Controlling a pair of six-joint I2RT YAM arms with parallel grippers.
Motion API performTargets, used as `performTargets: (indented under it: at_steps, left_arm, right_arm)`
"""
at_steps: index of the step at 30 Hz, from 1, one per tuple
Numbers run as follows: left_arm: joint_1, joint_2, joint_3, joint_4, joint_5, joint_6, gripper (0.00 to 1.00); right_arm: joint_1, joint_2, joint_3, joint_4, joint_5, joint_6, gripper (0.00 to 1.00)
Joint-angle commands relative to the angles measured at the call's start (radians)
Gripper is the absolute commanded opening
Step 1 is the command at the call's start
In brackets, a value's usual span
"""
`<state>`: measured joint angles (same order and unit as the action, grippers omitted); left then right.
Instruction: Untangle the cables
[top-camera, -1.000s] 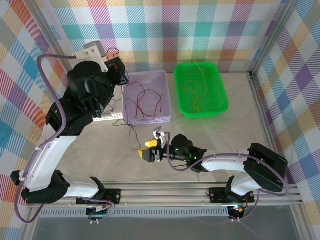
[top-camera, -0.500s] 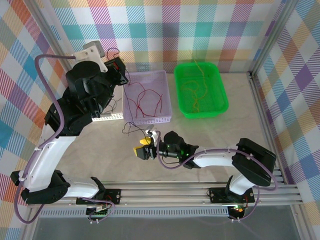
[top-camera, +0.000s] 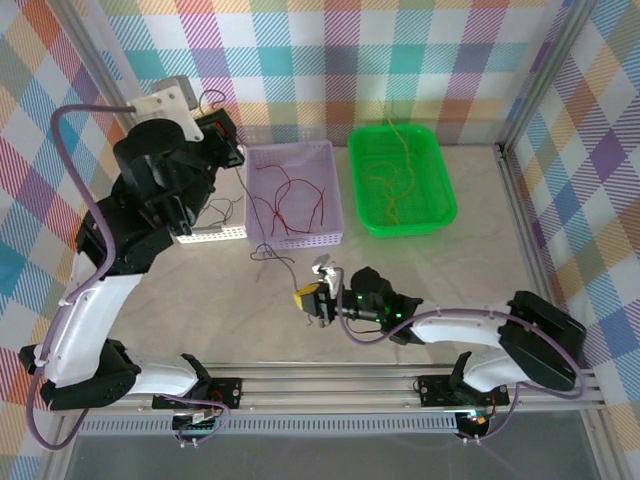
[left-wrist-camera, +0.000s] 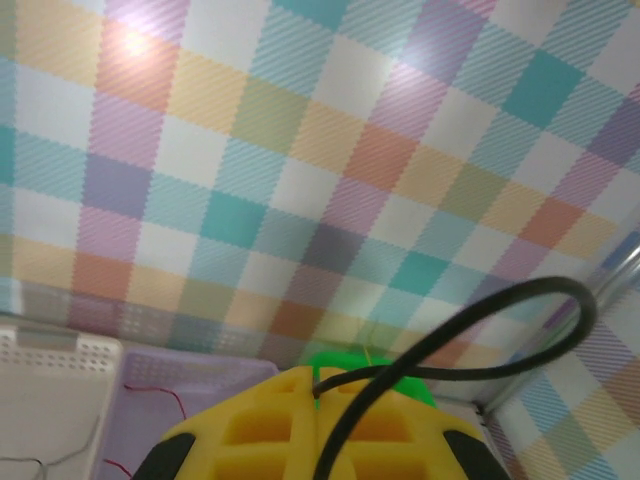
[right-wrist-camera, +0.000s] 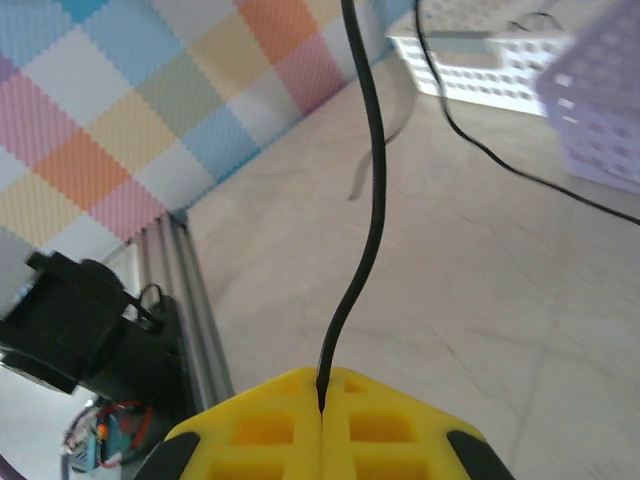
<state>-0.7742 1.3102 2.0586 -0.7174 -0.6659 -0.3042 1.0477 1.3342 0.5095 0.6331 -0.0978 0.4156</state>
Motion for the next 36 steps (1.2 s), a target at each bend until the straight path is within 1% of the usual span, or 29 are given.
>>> performTargets:
  at_steps: [1,4,6,8,11,14,17,20,23,25,31,36]
  left_arm:
    - [0.021,-0.013,0.059,-0.021,-0.076,0.134,0.00]
    - [0.027,-0.022,0.076,0.007,-0.109,0.215,0.00]
    - [0.026,-0.030,0.072,0.034,-0.133,0.260,0.00]
    - [0.026,-0.030,0.066,0.053,-0.149,0.297,0.00]
    - [0.028,-0.021,0.053,0.088,-0.164,0.350,0.00]
    - [0.032,-0.010,0.012,0.163,-0.199,0.446,0.00]
    - [0.047,0.008,-0.025,0.237,-0.213,0.531,0.00]
    - [0.064,0.038,-0.022,0.277,-0.219,0.568,0.00]
    - [0.103,0.060,-0.023,0.301,-0.197,0.564,0.00]
    - [0.149,0.072,-0.032,0.302,-0.184,0.541,0.00]
    - [0.343,0.099,-0.064,0.264,-0.072,0.360,0.00]
    - [0.448,0.159,-0.046,0.268,-0.015,0.282,0.00]
  right_arm:
    - [-0.054,-0.103,-0.105,-0.082,0.053,0.040,0.00]
    - [-0.123,-0.215,-0.199,-0.156,0.092,0.084,0.00]
    - [-0.177,-0.293,-0.238,-0.231,0.108,0.129,0.00]
    - [-0.210,-0.375,-0.262,-0.295,0.116,0.146,0.00]
    - [-0.218,-0.503,-0.276,-0.369,0.114,0.132,0.00]
    - [-0.219,-0.648,-0.265,-0.458,0.090,0.111,0.00]
    - [-0.219,-0.796,-0.233,-0.572,0.058,0.098,0.00]
    - [-0.218,-0.897,-0.185,-0.674,0.023,0.088,0.00]
    - [-0.218,-0.947,-0.130,-0.757,-0.011,0.074,0.00]
    - [-0.218,-0.963,-0.085,-0.796,-0.041,0.063,0.00]
    - [-0.218,-0.974,0.032,-0.870,-0.129,0.036,0.00]
    - [-0.218,-0.979,0.120,-0.942,-0.167,0.001,0.00]
